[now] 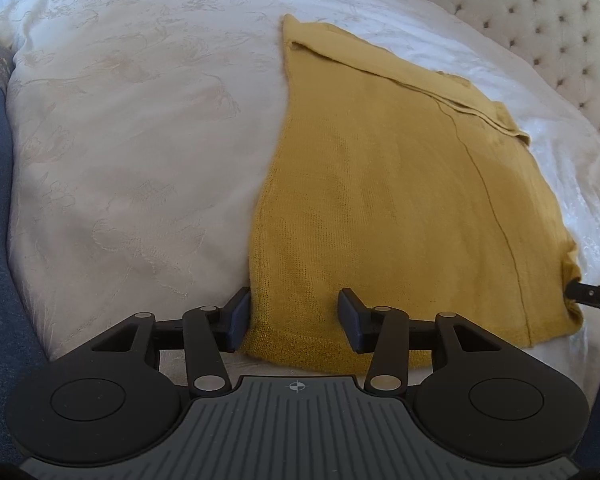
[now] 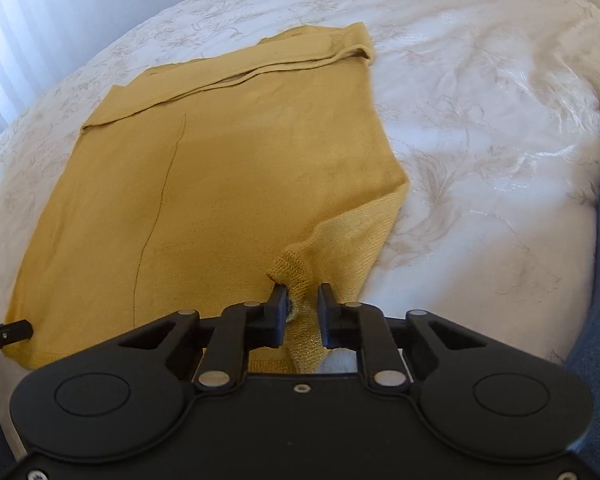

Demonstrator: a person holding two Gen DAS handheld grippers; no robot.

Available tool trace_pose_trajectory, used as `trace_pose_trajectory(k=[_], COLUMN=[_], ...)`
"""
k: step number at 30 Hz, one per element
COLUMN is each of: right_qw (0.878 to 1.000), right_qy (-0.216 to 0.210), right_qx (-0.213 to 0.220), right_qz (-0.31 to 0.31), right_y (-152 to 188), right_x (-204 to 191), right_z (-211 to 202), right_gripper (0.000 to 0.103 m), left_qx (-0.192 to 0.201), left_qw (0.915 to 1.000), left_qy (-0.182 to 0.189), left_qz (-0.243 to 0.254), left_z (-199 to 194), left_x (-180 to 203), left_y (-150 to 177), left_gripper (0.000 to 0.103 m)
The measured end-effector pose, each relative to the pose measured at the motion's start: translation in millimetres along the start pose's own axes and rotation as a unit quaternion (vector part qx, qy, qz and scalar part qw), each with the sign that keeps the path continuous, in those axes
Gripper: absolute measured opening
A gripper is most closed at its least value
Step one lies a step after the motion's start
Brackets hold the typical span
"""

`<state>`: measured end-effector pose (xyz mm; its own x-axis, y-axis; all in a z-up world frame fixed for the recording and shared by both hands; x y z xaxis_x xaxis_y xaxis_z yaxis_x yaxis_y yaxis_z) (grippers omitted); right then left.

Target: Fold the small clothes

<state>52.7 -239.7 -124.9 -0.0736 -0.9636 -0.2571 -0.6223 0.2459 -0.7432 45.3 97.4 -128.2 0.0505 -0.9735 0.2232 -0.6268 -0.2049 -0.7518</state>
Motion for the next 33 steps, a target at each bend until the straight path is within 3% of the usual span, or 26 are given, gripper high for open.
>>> trace_pose_trajectory(k=[4,10,13,17,19,21,22,23,25,33], right_qw=[0.999,0.996,0.994,0.99,0.991,0.991,0.991,0.991,0.993,0.999], right_qy=[0.008,0.014,0.027,0.053,0.032,0.016,0.006,0.0,-0.008,-0.019], right_qx=[-0.004,-0.004,0.007,0.009,0.004,0.007,0.006,0.008,0.019,0.009], right_qz=[0.039,0.084,0.11,0.128,0.131,0.133,0.131,0.13,0.119,-0.034], right_y=[0,-1,-5,-8,-8,-12,-14,-16,-21,-13], right_x=[12,26,38,56,56,53,48,45,33,-25], right_z=[-6,-11,-18,-29,-29,-27,-25,-23,-20,1], right_gripper=[0.022,0.021,0.012,0.013,0.024,0.026,0.034,0.051,0.063,0.064], left_qx=[0.012,0.015,0.013,0.004,0.0,-0.002,-0.003,-0.004,-0.005,-0.011], left_qw=[0.9994,0.9998,0.9995,0.9986,0.9989,0.9993,0.9994,0.9994,0.9993,0.9998], left_qy=[-0.029,-0.016,-0.012,-0.008,-0.007,-0.008,-0.009,-0.009,-0.01,-0.011], left_qz=[-0.012,-0.005,-0.027,-0.052,-0.046,-0.036,-0.033,-0.032,-0.034,-0.009], left_z=[0,1,0,0,2,4,5,6,6,13], left_x=[-6,-2,-6,-11,-11,-9,-9,-8,-9,-4], left_y=[1,-2,-5,-3,-2,0,0,0,0,2], left_gripper=[0.028,0.006,0.006,0.006,0.006,0.006,0.006,0.006,0.007,0.009])
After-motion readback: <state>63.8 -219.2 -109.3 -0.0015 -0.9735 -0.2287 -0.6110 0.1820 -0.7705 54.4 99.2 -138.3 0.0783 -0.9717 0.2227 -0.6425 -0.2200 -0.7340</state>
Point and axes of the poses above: each gripper's, at about its wrist camera, not at the fingertips, and z roughly the way its jaws point, x to its right, y to its underside, the point moved 9 cm from there along z, roughly the way its jaws point, and after that the axes turned 15 degrees about x, right-handed, at the moved point
